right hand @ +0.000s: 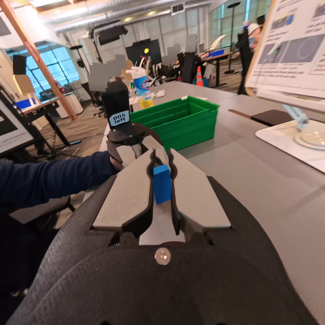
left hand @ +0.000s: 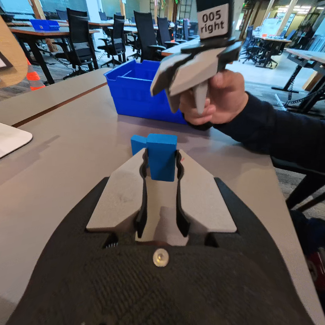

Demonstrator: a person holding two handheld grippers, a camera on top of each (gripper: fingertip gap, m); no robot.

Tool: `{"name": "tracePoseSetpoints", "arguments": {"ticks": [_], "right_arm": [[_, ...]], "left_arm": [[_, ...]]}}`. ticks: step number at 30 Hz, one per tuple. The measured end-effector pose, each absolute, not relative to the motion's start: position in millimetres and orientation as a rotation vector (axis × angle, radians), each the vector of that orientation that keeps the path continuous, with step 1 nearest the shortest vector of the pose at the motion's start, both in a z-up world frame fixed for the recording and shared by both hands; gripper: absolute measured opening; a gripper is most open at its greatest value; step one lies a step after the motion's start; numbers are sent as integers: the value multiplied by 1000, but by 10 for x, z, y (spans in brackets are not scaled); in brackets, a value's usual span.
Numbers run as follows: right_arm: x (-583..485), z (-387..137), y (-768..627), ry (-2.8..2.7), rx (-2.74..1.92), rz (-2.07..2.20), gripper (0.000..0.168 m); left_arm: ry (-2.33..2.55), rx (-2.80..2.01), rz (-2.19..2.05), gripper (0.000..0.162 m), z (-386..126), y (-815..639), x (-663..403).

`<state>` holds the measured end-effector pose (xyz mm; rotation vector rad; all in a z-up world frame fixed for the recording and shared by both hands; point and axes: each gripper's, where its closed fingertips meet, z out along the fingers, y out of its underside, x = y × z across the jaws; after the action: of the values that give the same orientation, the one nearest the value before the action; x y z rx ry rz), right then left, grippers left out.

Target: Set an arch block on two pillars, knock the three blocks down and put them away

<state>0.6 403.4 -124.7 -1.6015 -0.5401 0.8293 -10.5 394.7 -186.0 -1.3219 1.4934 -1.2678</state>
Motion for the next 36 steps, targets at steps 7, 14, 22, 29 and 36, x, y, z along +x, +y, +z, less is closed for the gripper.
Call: {"name": "tracePoseSetpoints", "arguments": {"ticks": [7,14,22,29,36], "right_arm": [[241,-1188,4107,-417,-1576,863,13],[199,-1193,4092,-438,-1583,860,14],[154,-1211,4086,-451,-1591,873,14],[131,-1250,4099,-453,-1604,880,14],[101,-1337,4125,-467,-1646,864,14]], "left_arm": [[1653,-1281,-1177,30,-2105,4129,31],[1734,-1223,-1059,29,-2128,4276,125],[1726,-1264,-1183,29,-2227,4331,158],[1688,-1287,-1151,29,-2220,4449,120],[1801,-1319,-1045,29,-2400,4426,104]]}}
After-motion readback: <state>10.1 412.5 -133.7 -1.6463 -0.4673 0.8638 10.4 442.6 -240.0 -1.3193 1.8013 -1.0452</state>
